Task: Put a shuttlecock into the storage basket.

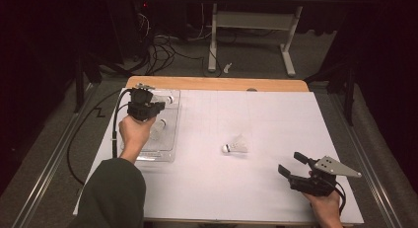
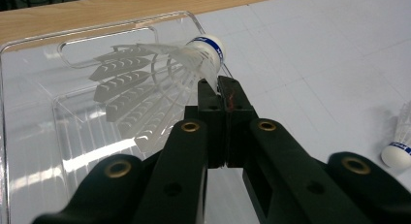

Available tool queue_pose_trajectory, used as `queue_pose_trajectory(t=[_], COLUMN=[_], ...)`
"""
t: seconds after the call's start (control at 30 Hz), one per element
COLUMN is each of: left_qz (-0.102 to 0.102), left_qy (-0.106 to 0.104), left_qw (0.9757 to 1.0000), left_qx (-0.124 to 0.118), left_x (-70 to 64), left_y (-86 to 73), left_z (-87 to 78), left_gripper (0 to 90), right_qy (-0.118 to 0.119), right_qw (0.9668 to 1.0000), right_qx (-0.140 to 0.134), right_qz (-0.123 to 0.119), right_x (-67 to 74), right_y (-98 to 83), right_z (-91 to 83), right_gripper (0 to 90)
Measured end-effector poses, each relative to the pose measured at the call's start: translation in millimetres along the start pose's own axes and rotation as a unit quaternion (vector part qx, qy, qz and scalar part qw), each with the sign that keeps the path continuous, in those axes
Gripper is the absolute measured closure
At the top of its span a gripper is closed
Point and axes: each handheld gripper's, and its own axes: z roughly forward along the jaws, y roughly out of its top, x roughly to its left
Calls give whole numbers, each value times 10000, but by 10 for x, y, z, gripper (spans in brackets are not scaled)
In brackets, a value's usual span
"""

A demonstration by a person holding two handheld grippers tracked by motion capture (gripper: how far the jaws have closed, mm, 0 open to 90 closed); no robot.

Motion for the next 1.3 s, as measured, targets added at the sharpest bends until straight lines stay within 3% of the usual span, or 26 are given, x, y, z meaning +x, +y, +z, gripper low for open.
queue_pose_trajectory(t=[0.67, 0.97, 1.3], left_qz=[-128, -33, 37], left_qy=[84, 23, 74], left_qw=[9998, 9998, 9997], left_qx=[148, 191, 210], left_x=[72, -1, -18], left_y=[5, -5, -28], left_z=[179, 189, 125], left_gripper=[878, 569, 497], right_qy=[8, -2, -3], right_qw=[10000, 10000, 10000], right_qx=[-7, -4, -9], right_qz=[0, 9, 8], right_x=[-3, 1, -1], right_y=[0, 0, 0], right_z=[3, -2, -3], right_gripper=[214, 214, 214])
